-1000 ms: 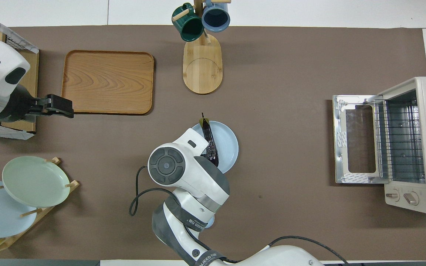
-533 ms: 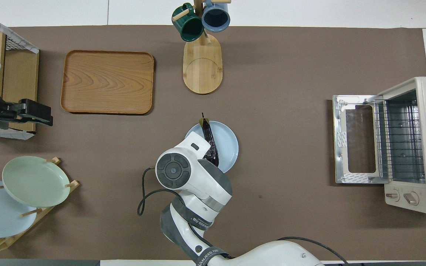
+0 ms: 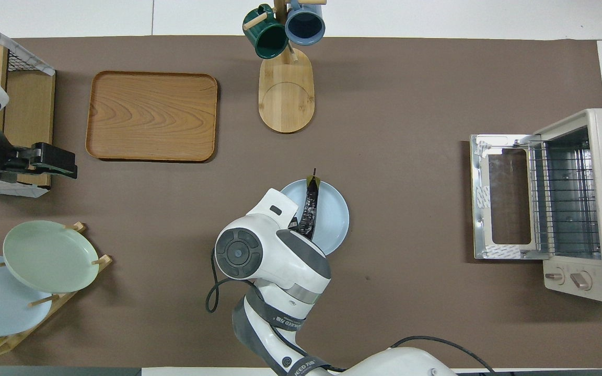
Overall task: Put eggplant into oven
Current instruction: 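Carry the eggplant with the right gripper toward the open oven, then insert the eggplant into the oven and open the right gripper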
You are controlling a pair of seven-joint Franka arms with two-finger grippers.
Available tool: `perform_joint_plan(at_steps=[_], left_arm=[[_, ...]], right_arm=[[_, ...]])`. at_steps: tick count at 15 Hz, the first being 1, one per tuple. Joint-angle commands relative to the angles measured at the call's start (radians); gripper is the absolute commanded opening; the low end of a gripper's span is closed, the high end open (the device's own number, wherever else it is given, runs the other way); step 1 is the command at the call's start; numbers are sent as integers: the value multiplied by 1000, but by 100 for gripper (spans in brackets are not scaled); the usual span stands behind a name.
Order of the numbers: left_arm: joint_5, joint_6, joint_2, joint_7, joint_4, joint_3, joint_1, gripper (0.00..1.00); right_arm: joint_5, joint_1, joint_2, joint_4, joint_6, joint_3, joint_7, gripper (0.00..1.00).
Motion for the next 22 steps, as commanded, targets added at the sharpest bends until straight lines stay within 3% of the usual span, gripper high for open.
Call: perform_joint_plan(at_steps=[1, 5, 10, 12, 19, 22], left_arm=[[10, -29, 17, 18, 67, -5, 10, 100], [10, -29, 9, 27, 50, -7, 22, 100], [10, -11, 8, 40, 49, -7, 22, 100], [10, -17, 5, 35, 46, -7, 20, 100], [10, -9, -12, 52, 9, -7, 23, 100], [12, -11, -9, 52, 13, -8, 36, 100]], right_arm=[[-82, -7, -4, 36, -96, -4, 1, 0], [-113, -108, -109, -15, -182, -4, -74, 0], [-113, -316, -338, -237, -209, -4, -374, 0], [-113, -405, -399, -279, -225, -4, -492, 0], [-107, -678, -490, -352, -259, -3, -796, 0], [-81, -781, -493, -366, -256, -4, -913, 0]])
